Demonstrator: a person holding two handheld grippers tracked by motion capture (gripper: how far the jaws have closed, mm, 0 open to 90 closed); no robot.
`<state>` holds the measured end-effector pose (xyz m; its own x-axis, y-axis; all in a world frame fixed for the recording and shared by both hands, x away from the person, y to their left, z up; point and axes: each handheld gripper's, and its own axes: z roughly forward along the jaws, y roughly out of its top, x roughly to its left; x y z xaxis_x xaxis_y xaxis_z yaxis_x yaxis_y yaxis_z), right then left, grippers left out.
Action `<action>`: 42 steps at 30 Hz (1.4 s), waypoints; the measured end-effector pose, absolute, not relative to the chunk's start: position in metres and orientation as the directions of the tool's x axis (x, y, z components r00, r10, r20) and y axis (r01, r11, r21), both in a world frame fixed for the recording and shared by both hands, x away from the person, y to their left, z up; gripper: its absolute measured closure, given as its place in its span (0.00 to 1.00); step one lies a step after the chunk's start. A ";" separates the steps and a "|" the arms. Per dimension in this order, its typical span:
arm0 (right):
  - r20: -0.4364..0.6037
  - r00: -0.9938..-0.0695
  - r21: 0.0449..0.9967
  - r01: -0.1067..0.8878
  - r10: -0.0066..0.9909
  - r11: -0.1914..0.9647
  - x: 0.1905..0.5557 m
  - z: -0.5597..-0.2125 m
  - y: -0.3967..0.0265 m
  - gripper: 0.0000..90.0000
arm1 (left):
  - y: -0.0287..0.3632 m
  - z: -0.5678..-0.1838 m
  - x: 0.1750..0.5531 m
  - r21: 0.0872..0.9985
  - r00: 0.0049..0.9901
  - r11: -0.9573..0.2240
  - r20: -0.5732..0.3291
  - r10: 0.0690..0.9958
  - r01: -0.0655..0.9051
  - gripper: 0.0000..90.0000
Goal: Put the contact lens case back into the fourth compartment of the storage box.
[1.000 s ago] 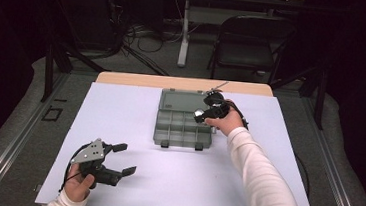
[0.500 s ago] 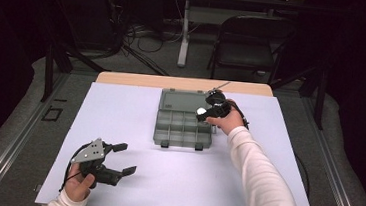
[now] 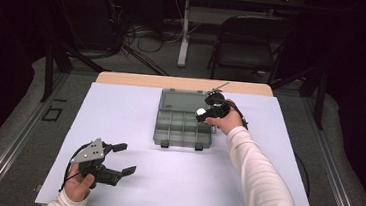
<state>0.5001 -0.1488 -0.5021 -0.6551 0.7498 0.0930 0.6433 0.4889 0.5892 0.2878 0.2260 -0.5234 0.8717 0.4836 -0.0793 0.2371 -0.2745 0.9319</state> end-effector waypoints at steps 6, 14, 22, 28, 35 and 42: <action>0.093 -0.652 0.578 0.650 0.752 0.492 0.500 -0.505 -0.146 0.54 | 0.226 -0.523 0.288 0.931 0.871 -0.276 -0.078 0.485 0.238 0.18; 0.085 -0.656 0.586 0.642 0.750 0.495 0.498 -0.502 -0.145 0.47 | 0.226 -0.523 0.288 0.931 0.873 -0.279 -0.076 0.481 0.235 0.18; 0.106 -0.625 0.589 0.667 0.774 0.457 0.493 -0.492 -0.145 0.30 | 0.225 -0.523 0.288 0.932 0.875 -0.278 -0.077 0.478 0.234 0.18; 0.090 -0.611 0.615 0.655 0.786 0.439 0.484 -0.480 -0.145 0.17 | 0.225 -0.523 0.287 0.931 0.876 -0.283 -0.072 0.477 0.230 0.18; 0.093 -0.596 0.639 0.650 0.797 0.412 0.468 -0.465 -0.145 0.12 | 0.225 -0.522 0.287 0.933 0.877 -0.279 -0.071 0.475 0.227 0.18; 0.090 -0.621 0.671 0.616 0.779 0.413 0.449 -0.454 -0.148 0.05 | 0.225 -0.523 0.287 0.933 0.878 -0.278 -0.072 0.473 0.227 0.18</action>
